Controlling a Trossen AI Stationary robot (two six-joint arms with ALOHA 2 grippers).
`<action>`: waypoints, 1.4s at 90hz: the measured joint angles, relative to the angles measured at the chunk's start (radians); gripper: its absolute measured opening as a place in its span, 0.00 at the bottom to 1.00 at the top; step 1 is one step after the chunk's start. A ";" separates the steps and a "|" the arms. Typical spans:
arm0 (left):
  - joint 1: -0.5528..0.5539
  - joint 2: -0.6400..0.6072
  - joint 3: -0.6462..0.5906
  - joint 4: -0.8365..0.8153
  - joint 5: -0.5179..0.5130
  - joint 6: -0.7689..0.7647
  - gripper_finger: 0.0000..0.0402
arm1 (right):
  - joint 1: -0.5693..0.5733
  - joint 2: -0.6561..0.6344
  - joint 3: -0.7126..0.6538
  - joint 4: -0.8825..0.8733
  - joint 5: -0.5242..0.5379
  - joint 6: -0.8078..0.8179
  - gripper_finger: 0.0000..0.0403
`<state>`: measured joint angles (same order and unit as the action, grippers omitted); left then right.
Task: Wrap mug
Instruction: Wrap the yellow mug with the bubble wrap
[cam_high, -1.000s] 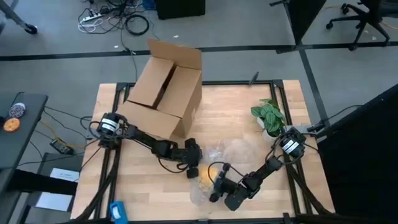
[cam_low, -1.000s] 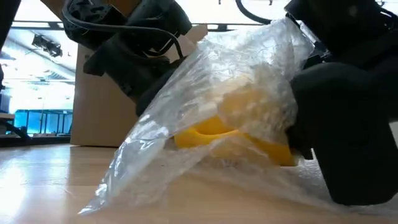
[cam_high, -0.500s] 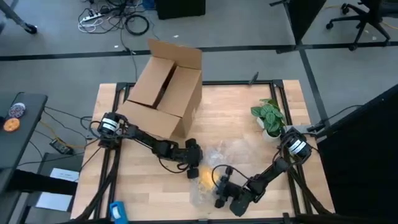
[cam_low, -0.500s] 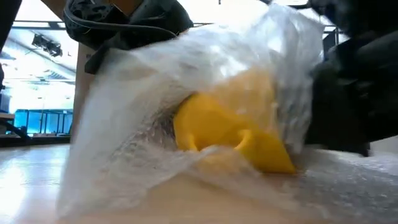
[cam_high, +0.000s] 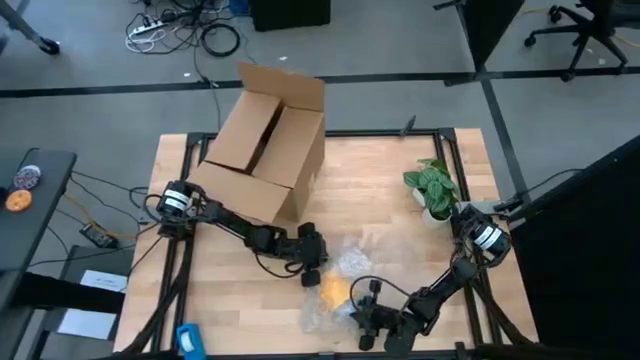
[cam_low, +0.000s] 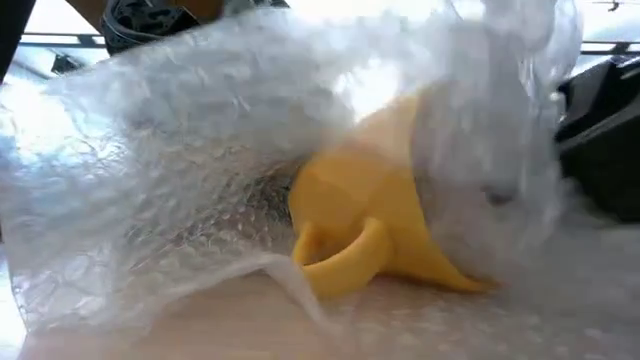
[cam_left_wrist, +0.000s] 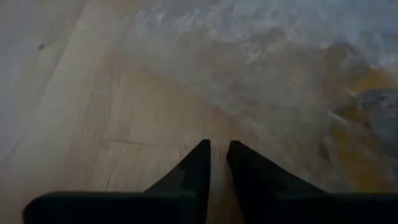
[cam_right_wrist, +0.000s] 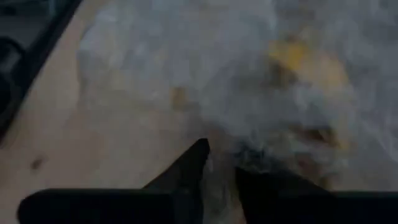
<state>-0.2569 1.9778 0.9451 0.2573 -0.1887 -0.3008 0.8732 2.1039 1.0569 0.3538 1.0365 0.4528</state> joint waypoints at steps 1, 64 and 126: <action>0.000 0.000 0.000 0.000 0.000 -0.001 0.12 | 0.002 -0.003 0.000 -0.003 -0.001 0.000 0.13; 0.000 0.000 -0.001 0.005 0.000 -0.051 0.12 | 0.072 -0.131 0.000 -0.191 -0.061 -0.020 0.40; -0.007 0.002 0.006 0.043 -0.006 -0.053 0.12 | -0.159 0.033 0.054 -0.045 0.060 -0.253 0.19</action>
<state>-0.2641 1.9793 0.9507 0.3001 -0.1946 -0.3534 0.7145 2.1371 1.1112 0.3084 1.0962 0.2002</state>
